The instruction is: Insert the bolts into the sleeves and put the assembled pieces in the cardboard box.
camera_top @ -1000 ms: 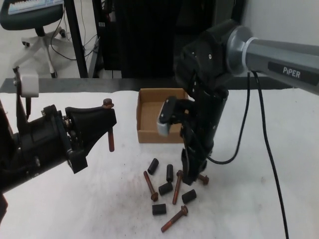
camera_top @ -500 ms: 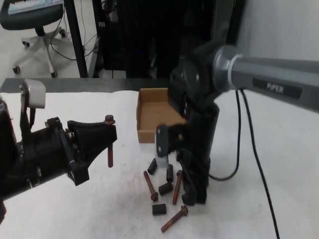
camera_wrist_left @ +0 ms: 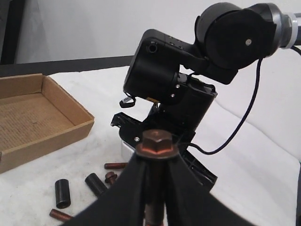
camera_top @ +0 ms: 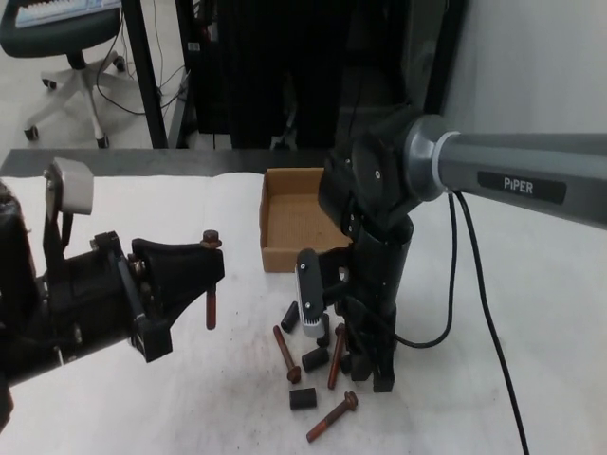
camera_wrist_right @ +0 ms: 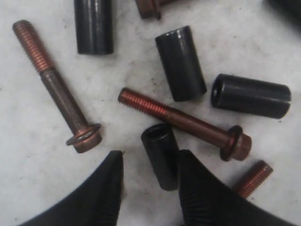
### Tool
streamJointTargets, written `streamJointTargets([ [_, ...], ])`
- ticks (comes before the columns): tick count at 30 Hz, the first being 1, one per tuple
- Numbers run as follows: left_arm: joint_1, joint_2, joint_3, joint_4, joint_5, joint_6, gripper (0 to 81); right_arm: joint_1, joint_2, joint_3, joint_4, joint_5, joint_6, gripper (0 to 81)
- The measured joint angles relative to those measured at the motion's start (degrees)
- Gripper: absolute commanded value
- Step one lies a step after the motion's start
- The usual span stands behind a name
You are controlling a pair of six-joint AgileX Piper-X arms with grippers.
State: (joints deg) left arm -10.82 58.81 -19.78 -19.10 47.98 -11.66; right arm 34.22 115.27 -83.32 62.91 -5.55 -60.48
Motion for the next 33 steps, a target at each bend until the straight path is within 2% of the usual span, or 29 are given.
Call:
streamJointTargets([
  [9, 0.0, 0.0, 0.0, 0.7, 0.0, 1.4, 0.3, 0.0, 0.0, 0.6, -1.5, 0.0, -0.4, 36.3],
  [17, 0.0, 0.0, 0.1, 0.9, 0.0, 1.5, 0.3, 0.0, -0.6, 5.6, -5.7, 0.0, -0.6, 36.3],
  [33, 0.0, 0.0, 0.1, 1.1, 0.0, 1.5, 0.3, 0.6, -0.9, 6.2, -7.0, 0.7, 0.5, 36.3],
])
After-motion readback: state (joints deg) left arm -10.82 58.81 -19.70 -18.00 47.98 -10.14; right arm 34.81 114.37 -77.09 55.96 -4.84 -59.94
